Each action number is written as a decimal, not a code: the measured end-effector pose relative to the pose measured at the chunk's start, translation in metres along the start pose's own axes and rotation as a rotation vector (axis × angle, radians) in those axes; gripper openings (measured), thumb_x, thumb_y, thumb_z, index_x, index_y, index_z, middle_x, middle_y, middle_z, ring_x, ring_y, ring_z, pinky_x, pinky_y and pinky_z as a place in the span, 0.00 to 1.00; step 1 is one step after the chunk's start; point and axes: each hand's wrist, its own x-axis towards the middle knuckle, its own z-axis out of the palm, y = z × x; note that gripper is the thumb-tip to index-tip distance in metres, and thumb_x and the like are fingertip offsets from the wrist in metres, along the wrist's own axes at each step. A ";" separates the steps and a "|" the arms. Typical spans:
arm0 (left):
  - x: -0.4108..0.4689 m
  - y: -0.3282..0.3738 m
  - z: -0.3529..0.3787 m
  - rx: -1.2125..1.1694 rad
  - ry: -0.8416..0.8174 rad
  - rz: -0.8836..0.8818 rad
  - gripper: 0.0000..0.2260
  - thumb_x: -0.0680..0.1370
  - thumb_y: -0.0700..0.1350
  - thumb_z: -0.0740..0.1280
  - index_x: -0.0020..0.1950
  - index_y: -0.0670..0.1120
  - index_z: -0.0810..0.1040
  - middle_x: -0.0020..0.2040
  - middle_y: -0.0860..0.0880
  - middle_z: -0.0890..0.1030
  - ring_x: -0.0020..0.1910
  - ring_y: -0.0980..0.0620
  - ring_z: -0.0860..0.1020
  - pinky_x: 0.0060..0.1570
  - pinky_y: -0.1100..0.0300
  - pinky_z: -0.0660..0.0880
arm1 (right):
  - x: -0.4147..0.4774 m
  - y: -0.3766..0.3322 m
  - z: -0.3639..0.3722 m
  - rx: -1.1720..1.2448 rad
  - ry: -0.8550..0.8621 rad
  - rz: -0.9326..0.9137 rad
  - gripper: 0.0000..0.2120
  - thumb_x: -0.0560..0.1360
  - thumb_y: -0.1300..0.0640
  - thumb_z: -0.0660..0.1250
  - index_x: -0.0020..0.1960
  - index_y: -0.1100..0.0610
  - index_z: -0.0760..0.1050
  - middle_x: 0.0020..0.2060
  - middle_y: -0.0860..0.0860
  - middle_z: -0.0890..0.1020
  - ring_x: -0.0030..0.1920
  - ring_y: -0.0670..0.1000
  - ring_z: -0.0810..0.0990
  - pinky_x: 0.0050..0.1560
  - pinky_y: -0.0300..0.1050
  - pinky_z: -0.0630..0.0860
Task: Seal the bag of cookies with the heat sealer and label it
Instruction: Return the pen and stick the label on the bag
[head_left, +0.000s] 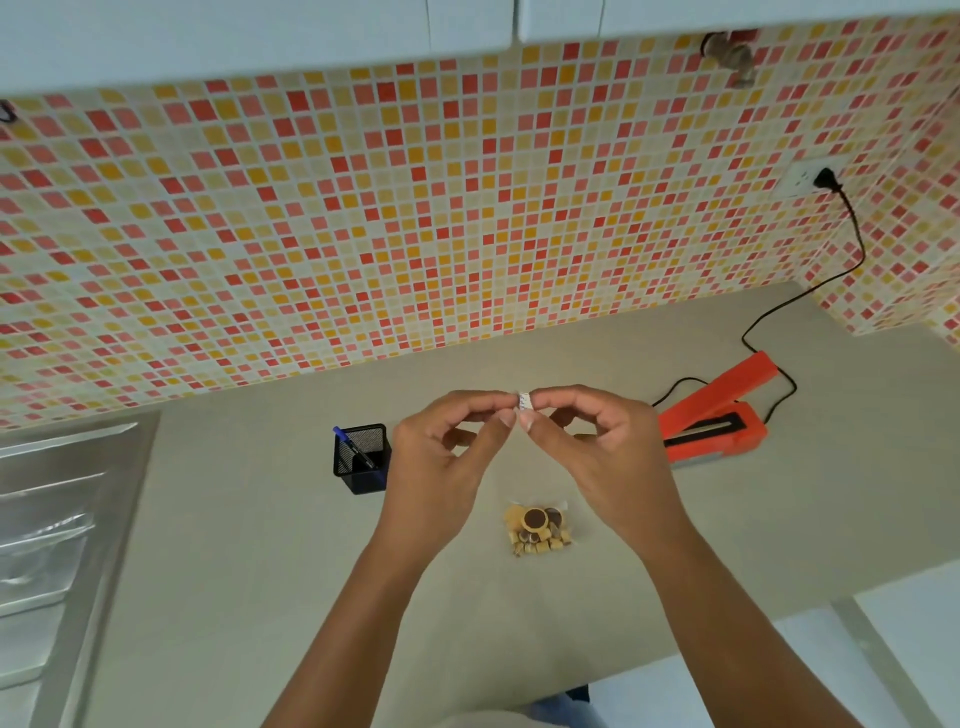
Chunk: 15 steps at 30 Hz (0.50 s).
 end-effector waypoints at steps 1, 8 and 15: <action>0.000 0.000 -0.003 -0.015 -0.002 -0.011 0.07 0.77 0.41 0.71 0.54 0.48 0.85 0.48 0.54 0.86 0.48 0.53 0.83 0.47 0.52 0.81 | -0.001 -0.002 0.001 -0.005 -0.012 -0.010 0.05 0.73 0.59 0.75 0.49 0.54 0.85 0.42 0.46 0.86 0.40 0.51 0.81 0.39 0.44 0.79; -0.005 0.009 -0.019 -0.160 -0.074 -0.057 0.09 0.76 0.43 0.69 0.54 0.44 0.84 0.46 0.49 0.86 0.46 0.52 0.84 0.42 0.60 0.79 | -0.008 -0.016 0.010 -0.025 -0.003 -0.096 0.06 0.73 0.59 0.75 0.48 0.52 0.85 0.42 0.41 0.86 0.40 0.48 0.81 0.36 0.31 0.72; -0.005 0.015 -0.029 -0.239 -0.136 -0.081 0.10 0.78 0.41 0.67 0.56 0.41 0.83 0.45 0.47 0.86 0.43 0.51 0.84 0.40 0.59 0.79 | -0.006 -0.027 0.012 -0.158 0.024 -0.266 0.07 0.73 0.62 0.75 0.50 0.54 0.85 0.42 0.44 0.86 0.40 0.46 0.82 0.37 0.35 0.76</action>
